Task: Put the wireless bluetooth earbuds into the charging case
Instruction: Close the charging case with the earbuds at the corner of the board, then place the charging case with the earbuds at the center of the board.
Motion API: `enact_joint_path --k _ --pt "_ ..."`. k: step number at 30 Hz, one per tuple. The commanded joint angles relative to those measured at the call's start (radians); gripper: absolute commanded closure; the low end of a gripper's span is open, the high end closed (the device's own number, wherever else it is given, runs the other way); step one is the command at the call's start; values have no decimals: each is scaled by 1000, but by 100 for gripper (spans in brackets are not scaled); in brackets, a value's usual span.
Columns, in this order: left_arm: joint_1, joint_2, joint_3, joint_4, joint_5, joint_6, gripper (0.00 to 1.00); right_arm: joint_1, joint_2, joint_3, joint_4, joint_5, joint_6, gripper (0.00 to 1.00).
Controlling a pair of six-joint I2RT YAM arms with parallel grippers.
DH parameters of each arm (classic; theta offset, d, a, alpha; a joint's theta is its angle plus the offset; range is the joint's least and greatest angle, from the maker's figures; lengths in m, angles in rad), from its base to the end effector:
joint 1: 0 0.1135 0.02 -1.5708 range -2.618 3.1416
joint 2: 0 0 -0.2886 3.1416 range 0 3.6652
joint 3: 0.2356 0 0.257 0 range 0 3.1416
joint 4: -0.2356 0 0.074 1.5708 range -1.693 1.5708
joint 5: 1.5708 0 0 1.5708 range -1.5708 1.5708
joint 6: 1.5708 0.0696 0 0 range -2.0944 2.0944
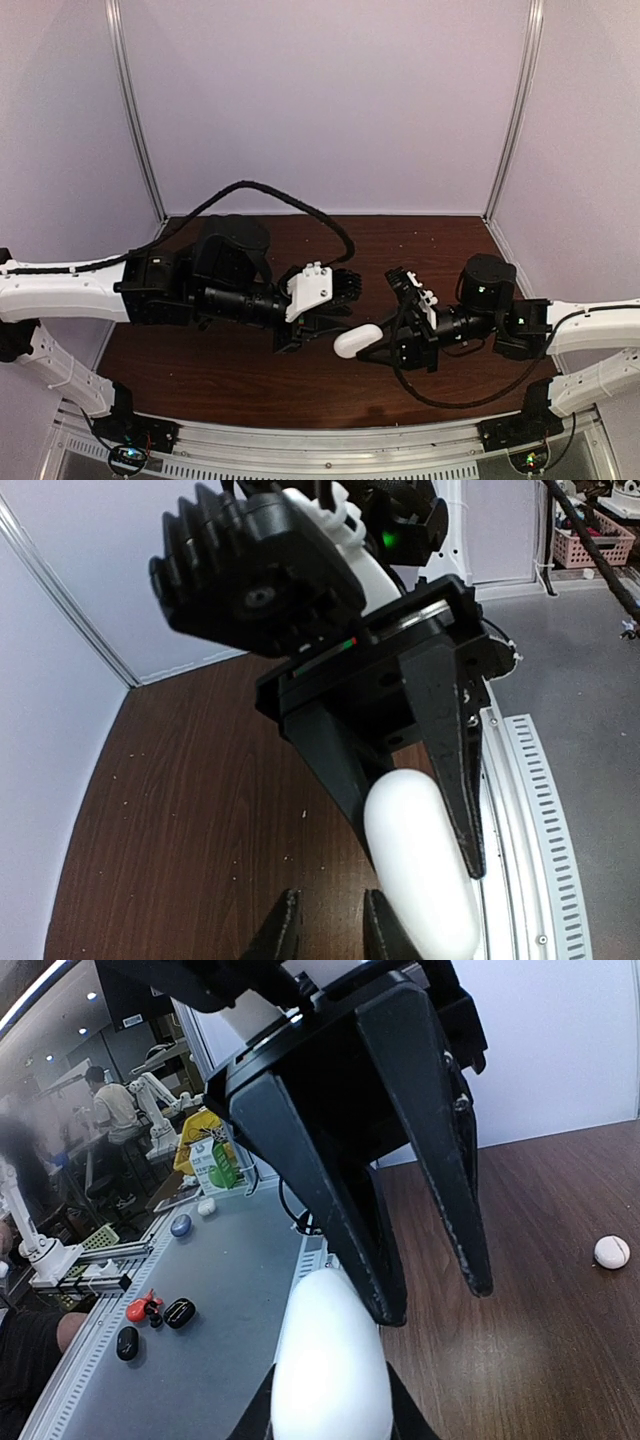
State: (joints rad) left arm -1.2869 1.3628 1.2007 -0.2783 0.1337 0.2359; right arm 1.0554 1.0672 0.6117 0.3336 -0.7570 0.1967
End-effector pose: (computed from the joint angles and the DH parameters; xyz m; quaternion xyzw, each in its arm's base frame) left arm 0.0880 -0.3348 0.3538 0.6072 0.5852 -0.3169 0.4340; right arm 0.0842 0.2456 0.2951 -0.5123 0.5308 0.5851 0.3369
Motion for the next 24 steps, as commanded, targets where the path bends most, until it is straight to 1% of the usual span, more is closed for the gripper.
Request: enact_joint_path --k 1,4,7,9,10,13,16,17,18,20,24 --pt "-70 21 22 24 -95 91 76 -24 9 -17 93 -16 82 100" --pt "-104 44 28 0 -169 114 78 -33 13 -20 110 -25 105 100" --pt "-105 49 21 2 -233 85 78 -34 14 -20 110 -25 98 100" --pt "-102 29 2 23 -306 65 75 -36 11 -22 101 -12 87 100" --pt "-96 11 -12 37 -337 54 72 -39 10 -26 101 -5 85 100" --pt "-65 -88 -87 99 -361 26 56 -47 13 -34 101 18 98 100" --pt "-45 -197 -178 176 -355 15 33 -54 22 -41 100 41 117 100" --pt "-44 -227 -204 194 -355 17 28 -56 25 -42 102 53 126 100" --pt "-43 -249 -220 205 -365 18 25 -59 33 -43 98 73 133 100" --pt "-37 -275 -236 206 -396 -10 24 -67 61 -34 84 110 145 100" --pt "43 -324 -282 235 -379 -117 23 -84 192 31 43 176 170 100"
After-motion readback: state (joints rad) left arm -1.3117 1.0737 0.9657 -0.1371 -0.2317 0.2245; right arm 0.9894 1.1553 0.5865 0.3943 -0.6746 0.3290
